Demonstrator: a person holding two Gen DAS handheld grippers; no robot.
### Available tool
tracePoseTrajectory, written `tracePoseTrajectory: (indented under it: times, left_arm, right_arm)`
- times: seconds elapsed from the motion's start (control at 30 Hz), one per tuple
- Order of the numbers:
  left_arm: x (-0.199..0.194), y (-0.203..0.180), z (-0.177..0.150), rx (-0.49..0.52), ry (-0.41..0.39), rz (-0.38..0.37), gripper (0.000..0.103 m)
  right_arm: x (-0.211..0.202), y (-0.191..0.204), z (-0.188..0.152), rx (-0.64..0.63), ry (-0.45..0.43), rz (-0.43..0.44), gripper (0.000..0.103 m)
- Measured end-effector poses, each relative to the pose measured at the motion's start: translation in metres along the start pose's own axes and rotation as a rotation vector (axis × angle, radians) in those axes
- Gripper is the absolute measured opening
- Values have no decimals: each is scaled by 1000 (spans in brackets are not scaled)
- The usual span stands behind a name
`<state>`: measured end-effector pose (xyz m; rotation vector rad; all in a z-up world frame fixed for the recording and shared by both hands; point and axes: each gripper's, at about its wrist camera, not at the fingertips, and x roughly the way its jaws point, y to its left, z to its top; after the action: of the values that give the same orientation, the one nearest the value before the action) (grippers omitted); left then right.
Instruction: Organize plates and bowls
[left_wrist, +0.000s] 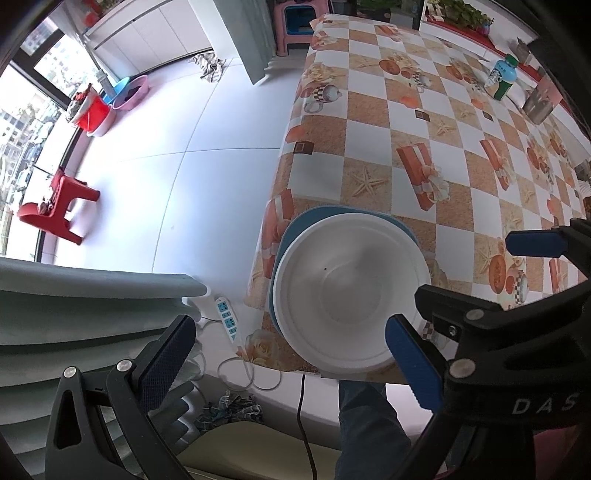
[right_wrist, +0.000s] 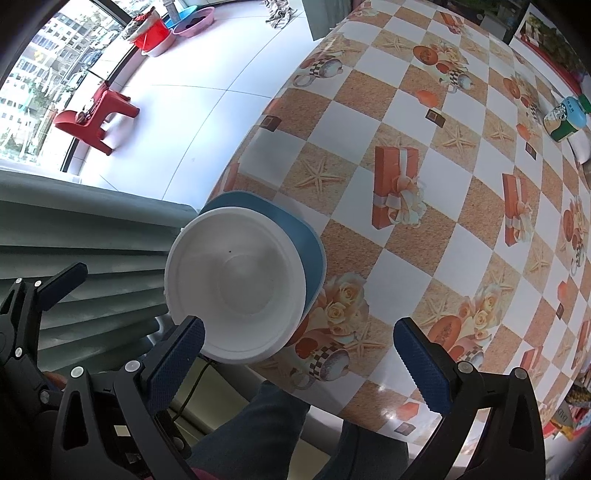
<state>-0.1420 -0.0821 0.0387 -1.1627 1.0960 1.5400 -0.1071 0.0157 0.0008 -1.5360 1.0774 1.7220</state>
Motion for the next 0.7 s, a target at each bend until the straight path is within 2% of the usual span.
tracePoseTrajectory:
  times: [0.7]
  left_arm:
    - [1,-7,3,35,1,13,103]
  right_arm:
    - [1,-4,1,-6,9,1,103]
